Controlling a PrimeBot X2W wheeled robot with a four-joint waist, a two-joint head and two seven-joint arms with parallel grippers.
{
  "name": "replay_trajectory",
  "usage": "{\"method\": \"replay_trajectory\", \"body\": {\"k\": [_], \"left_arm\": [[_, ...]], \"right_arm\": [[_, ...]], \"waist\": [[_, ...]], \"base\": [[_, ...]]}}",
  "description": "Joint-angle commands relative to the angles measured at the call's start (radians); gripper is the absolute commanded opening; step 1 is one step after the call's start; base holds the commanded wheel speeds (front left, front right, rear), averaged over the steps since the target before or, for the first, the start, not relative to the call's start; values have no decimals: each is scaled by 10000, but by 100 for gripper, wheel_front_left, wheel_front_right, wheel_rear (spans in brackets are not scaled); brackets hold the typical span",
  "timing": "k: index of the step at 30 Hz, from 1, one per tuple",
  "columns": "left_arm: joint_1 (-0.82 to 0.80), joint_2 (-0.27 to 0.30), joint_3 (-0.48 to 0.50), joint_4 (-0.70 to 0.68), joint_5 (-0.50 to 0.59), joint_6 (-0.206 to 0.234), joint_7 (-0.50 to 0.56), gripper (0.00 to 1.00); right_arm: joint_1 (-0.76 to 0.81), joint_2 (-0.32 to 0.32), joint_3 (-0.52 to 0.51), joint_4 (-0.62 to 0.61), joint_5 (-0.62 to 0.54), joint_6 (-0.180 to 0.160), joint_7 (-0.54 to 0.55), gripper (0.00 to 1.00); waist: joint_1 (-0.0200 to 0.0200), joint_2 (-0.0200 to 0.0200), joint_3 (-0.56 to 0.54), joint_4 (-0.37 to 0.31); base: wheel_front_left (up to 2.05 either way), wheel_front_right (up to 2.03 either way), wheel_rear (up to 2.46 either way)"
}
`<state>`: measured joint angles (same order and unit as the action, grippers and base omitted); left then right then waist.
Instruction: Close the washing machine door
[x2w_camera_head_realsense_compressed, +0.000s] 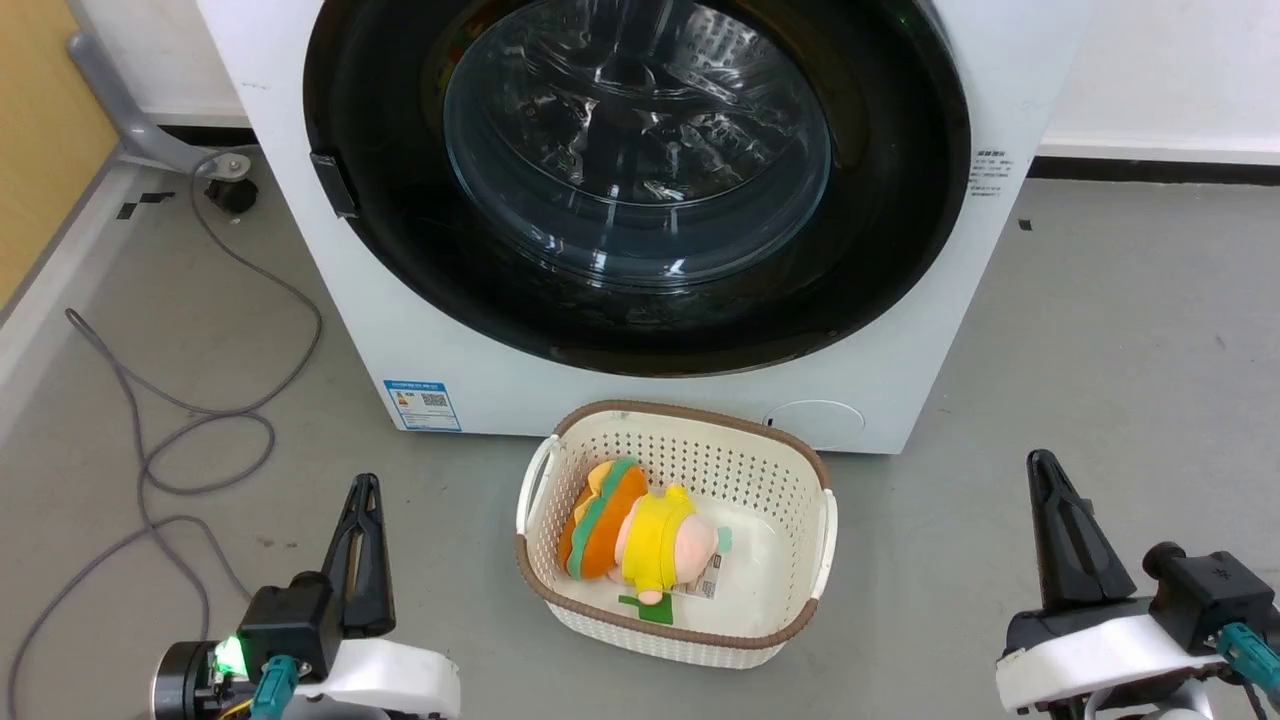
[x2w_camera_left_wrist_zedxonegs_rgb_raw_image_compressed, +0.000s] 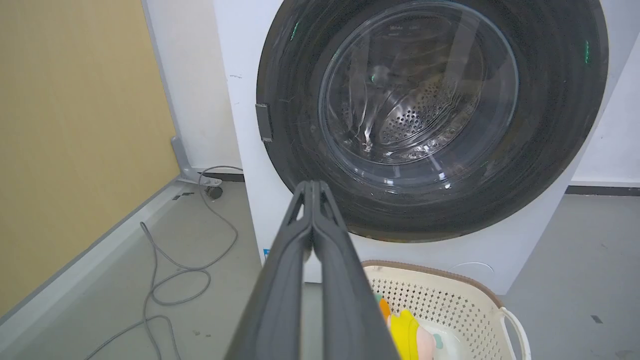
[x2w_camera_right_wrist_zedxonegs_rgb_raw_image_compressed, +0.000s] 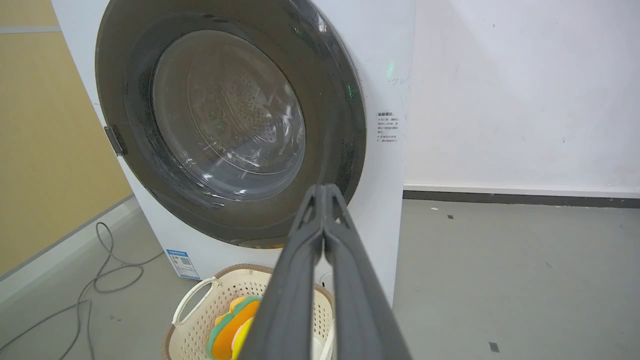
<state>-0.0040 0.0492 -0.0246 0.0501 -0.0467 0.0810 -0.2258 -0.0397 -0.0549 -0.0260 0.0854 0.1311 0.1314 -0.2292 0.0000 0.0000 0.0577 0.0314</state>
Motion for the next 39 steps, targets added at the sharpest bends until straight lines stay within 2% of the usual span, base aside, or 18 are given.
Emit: {"method": "replay_trajectory", "body": {"k": [1, 39], "left_arm": [[5, 2, 13, -48, 60, -51, 46, 0], [17, 5, 95, -207, 203, -318, 822, 0]], "right_arm": [[53, 6, 23, -64, -106, -1, 69, 0], [174, 21, 106, -341, -528, -3, 849, 0]], "waist": [[0, 0, -4, -2], [0, 0, -205, -112]], "base": [[0, 0, 0], [0, 0, 0]]}}
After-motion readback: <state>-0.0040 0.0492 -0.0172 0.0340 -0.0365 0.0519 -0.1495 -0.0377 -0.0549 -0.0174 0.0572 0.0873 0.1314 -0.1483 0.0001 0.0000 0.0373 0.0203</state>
